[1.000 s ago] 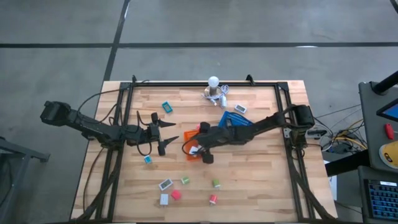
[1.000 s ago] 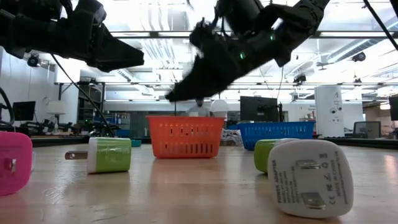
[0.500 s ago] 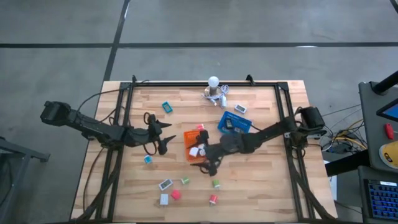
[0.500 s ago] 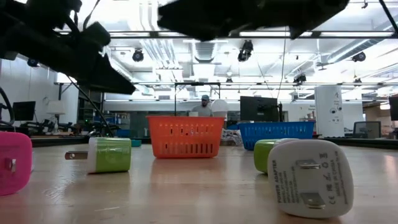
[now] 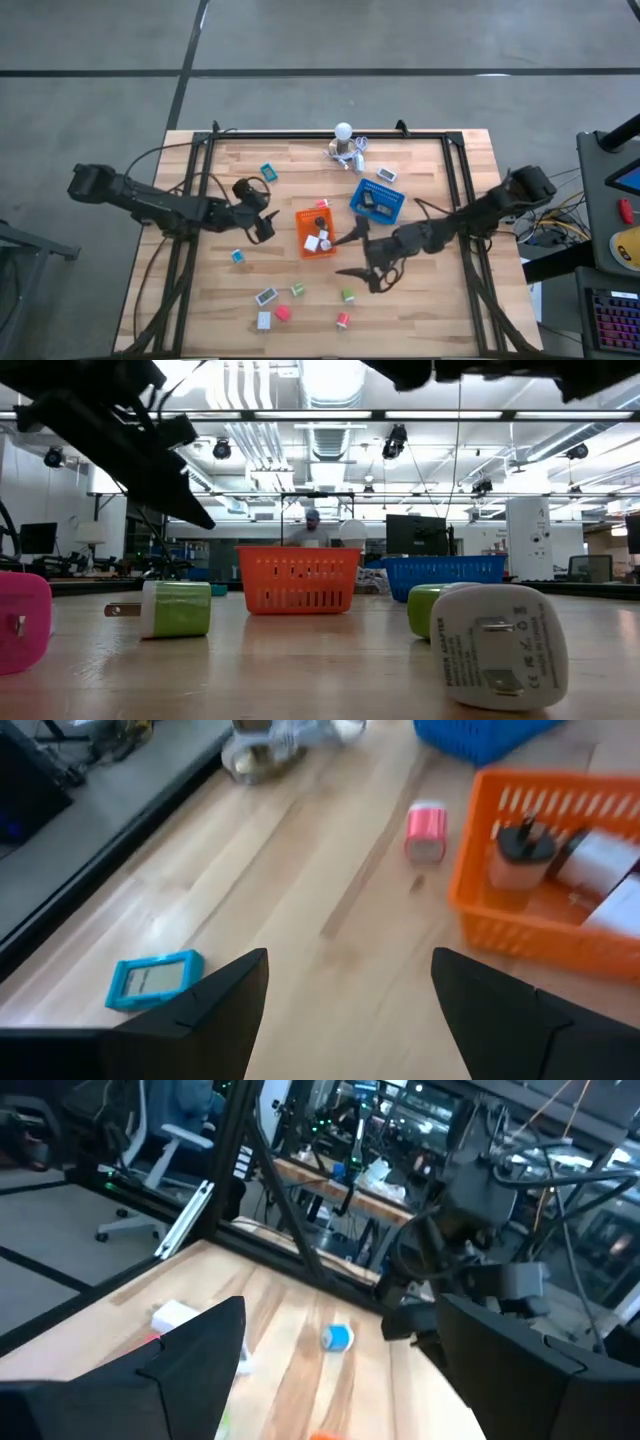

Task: Pick & Place Office items
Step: Put the sky blue digital timer into the blue bin

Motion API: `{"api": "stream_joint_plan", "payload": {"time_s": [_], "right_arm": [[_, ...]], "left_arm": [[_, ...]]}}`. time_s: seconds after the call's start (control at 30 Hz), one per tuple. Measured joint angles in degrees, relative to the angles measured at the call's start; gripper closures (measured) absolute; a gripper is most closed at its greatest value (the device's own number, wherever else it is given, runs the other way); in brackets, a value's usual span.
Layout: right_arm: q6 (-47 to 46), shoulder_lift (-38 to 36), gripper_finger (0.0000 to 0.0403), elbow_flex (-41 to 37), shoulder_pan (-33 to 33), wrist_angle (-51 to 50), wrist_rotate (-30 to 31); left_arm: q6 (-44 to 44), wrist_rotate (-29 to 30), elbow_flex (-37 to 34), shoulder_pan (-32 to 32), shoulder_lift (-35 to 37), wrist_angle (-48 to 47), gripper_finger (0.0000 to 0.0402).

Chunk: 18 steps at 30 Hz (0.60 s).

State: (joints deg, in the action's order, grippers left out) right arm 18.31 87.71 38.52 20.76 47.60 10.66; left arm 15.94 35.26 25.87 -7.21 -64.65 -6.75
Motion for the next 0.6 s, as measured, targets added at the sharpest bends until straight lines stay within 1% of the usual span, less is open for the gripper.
{"api": "stream_joint_plan", "payload": {"time_s": [0.23,0.33,0.4,0.6], "right_arm": [[-3.35,-2.01,0.0078,-5.73,0.77,0.19,-0.03],[-3.8,-2.12,0.0078,-7.45,1.16,1.19,-0.03],[-4.15,-2.15,0.0078,-8.22,1.31,1.08,-0.05],[-4.6,-2.2,0.0078,-10.79,1.85,1.03,-0.14]], "left_arm": [[-4.56,-5.4,6.99,4.71,-8.89,-9.74,0.0117],[-7.93,-5.67,10.84,6.57,-13.05,-15.37,0.0117],[-11.05,-4.77,13.17,7.63,-15.58,-18.71,0.0117],[-19.91,1.67,19.29,8.82,-20.5,-27.14,0.0117]]}}
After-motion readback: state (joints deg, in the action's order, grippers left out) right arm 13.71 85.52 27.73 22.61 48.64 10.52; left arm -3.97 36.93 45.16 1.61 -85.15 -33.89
